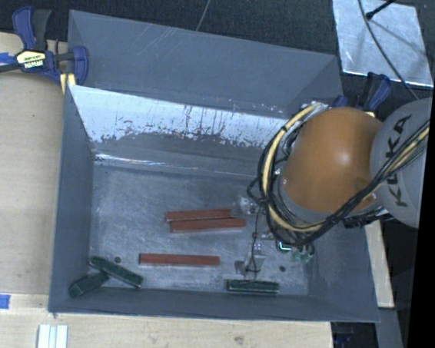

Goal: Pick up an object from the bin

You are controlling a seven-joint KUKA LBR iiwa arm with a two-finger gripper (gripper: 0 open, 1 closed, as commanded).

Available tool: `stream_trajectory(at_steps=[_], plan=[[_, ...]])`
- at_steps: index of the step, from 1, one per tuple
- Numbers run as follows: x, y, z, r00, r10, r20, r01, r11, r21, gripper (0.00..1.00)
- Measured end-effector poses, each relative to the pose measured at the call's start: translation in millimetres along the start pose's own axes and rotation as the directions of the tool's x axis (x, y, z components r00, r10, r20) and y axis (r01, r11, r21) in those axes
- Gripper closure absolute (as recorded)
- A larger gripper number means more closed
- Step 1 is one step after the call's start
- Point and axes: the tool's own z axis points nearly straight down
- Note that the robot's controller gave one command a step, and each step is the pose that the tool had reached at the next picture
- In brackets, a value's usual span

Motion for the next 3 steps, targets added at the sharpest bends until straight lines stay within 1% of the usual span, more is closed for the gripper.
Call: stream_trajectory(at_steps=[1,2,3], plan=[[-4.1,1,0,1.0,0.014,0.01,-0.014,1.0,0.0,0.0],[-20.6,12,56,0.993,0.115,0.01,-0.115,0.993,-0.002,0.0],[-40.5,1,92,0.999,0.038,0.009,-0.038,0.999,0.0,0.0]])
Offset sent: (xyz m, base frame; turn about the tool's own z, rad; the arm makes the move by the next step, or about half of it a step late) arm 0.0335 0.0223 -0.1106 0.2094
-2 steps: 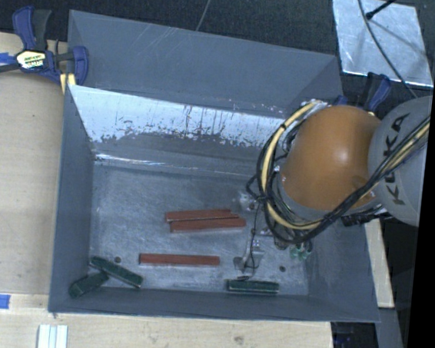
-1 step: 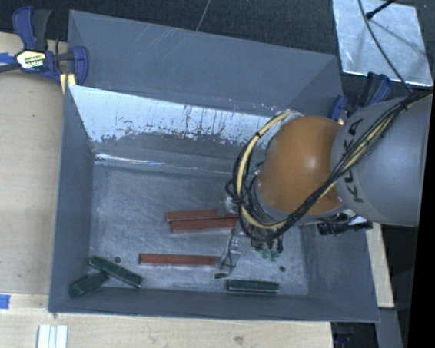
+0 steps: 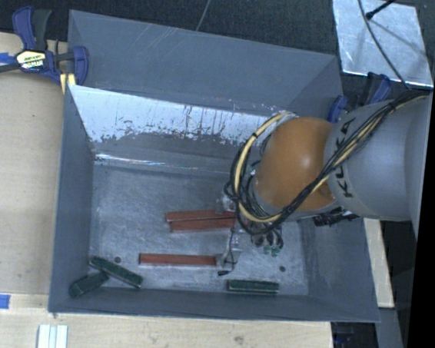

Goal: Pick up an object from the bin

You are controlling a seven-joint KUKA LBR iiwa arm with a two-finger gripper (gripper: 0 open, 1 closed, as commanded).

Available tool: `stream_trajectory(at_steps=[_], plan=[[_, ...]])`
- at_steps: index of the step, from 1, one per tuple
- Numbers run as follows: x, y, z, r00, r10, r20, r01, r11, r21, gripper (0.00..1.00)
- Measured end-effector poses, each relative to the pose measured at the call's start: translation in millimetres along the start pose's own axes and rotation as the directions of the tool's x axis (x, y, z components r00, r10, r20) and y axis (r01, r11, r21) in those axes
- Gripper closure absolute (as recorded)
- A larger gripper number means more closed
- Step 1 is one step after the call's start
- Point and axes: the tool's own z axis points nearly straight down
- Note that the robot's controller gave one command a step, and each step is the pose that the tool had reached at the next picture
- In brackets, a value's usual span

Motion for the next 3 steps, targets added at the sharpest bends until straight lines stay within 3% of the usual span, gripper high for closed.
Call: stream_trajectory(at_steps=[1,2,3], plan=[[16.5,41,7,0.991,-0.13,0.001,0.13,0.991,0.003,0.0],[19.3,69,14,0.974,-0.227,0.0,0.227,0.974,-0.004,1.0],[16.9,59,16,0.966,-0.26,0.001,0.26,0.966,-0.006,1.0]])
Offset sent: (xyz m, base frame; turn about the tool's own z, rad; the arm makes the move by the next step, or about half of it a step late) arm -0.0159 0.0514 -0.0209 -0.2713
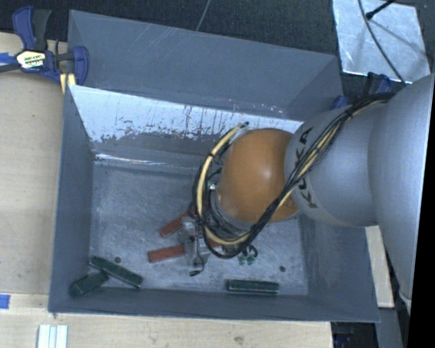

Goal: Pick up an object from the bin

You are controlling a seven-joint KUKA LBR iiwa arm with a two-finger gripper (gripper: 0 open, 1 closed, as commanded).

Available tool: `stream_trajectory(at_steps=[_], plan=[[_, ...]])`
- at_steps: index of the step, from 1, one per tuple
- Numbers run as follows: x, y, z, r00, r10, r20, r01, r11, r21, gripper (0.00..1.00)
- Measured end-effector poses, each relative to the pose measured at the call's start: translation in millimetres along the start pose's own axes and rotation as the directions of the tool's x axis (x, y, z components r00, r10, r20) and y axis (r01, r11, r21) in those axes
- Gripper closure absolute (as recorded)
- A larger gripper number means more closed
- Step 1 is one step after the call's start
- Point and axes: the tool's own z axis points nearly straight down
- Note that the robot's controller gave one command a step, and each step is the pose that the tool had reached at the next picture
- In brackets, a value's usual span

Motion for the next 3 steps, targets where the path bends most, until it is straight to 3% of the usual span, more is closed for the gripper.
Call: stream_trajectory(at_steps=[2,3], plan=[[-1.8,-6,-16,1.0,-0.004,-0.01,0.004,1.0,0.002,1.0],[14.9,-33,-30,0.982,-0.19,0.004,0.19,0.982,0.006,1.0]])
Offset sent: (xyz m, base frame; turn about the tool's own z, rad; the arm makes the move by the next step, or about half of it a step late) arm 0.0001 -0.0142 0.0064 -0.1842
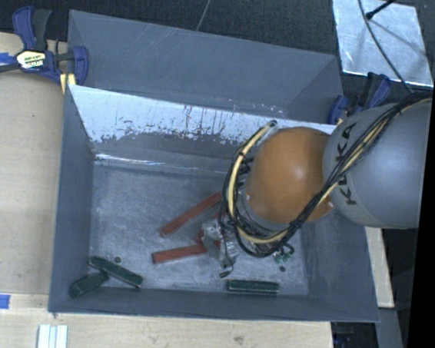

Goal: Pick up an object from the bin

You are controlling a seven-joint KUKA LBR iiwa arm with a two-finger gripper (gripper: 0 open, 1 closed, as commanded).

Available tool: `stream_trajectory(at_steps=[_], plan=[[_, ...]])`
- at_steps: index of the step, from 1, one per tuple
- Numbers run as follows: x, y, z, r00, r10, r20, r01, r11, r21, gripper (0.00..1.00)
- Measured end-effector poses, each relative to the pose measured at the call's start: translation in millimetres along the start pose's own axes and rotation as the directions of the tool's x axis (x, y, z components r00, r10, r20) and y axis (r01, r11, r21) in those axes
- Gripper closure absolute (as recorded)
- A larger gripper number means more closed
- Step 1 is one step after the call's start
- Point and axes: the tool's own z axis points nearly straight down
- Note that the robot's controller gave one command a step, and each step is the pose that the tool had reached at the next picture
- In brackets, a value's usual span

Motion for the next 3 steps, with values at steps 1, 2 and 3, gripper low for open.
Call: stream_trajectory(at_steps=[1,2,3], plan=[[26.2,-18,30,0.987,-0.159,0.013,0.159,0.987,-0.001,1.0],[12.0,-8,-31,1.0,0.026,-0.011,-0.026,1.0,-0.004,1.0],[-6.1,-90,20,0.999,-0.054,-0.008,0.054,0.999,-0.001,0.0]])
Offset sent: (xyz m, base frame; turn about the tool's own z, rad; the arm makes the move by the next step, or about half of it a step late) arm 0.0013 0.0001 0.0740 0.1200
